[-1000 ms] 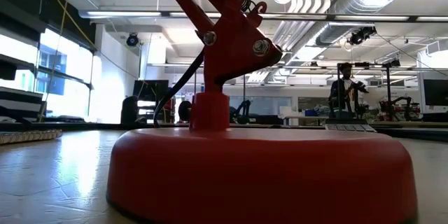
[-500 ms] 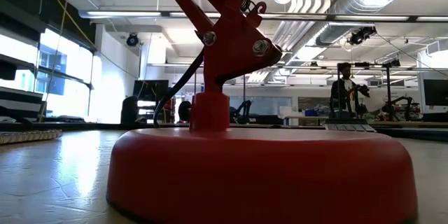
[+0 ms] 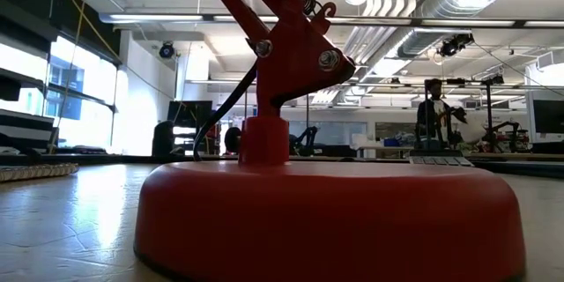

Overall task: Screw lightbulb
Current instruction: Insert the white lightbulb into the red lamp

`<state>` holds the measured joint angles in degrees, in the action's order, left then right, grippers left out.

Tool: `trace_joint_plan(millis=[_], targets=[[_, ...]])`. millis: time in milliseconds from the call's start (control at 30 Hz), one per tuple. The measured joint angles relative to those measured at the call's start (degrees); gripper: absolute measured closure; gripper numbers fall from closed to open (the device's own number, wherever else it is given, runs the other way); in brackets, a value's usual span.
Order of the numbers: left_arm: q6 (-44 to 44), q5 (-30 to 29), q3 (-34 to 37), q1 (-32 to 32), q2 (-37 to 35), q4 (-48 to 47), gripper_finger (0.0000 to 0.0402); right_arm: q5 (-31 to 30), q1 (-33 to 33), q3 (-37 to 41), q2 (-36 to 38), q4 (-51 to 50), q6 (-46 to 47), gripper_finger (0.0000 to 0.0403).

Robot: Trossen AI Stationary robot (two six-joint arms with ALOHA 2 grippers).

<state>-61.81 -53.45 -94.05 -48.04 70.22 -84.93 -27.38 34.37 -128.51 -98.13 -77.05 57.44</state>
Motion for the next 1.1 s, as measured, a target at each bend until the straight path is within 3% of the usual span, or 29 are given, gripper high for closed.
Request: trace_joint_plan(millis=[133, 300, 400, 500, 600, 767, 1000, 1100], targets=[[-13.5, 8.9, 14.7, -2.9, -0.1, 9.1, 0.0402, 10.5, 2.8, 0.1, -7.3, -13.7, 5.4, 0.0215], [-22.0, 13.3, 31.9, -7.7, 0.0, 35.9, 0.0402, 22.9, 4.2, 6.2, -13.9, -6.4, -2.8, 0.0265], [-26.1, 14.0, 40.3, -9.1, 0.0, 51.4, 0.0402, 27.6, 4.2, 12.5, -15.9, -5.3, -6.4, 0.0297], [-29.3, 14.0, 46.5, -9.4, 0.4, 62.9, 0.0402, 30.5, 4.0, 20.5, -16.9, 3.3, -8.6, 0.0340], [-33.5, 14.0, 50.4, -9.4, 1.6, 66.7, 0.0402, 33.6, 3.5, 29.1, -17.0, 16.8, -6.7, 0.0390], [-44.0, 15.7, 53.5, -9.4, 5.4, 67.5, 0.0402, 33.5, 1.9, 39.9, -17.0, 34.1, 6.0, 0.0400], [-47.6, 25.5, 54.1, -9.4, 15.5, 76.7, 0.0402, 30.6, 1.9, 46.0, -16.9, 45.6, 16.9, 0.0402], [-47.6, 29.9, 54.1, -9.4, 20.2, 82.7, 0.0402, 27.6, 2.7, 46.9, -17.1, 45.6, 20.8, 0.0402]])
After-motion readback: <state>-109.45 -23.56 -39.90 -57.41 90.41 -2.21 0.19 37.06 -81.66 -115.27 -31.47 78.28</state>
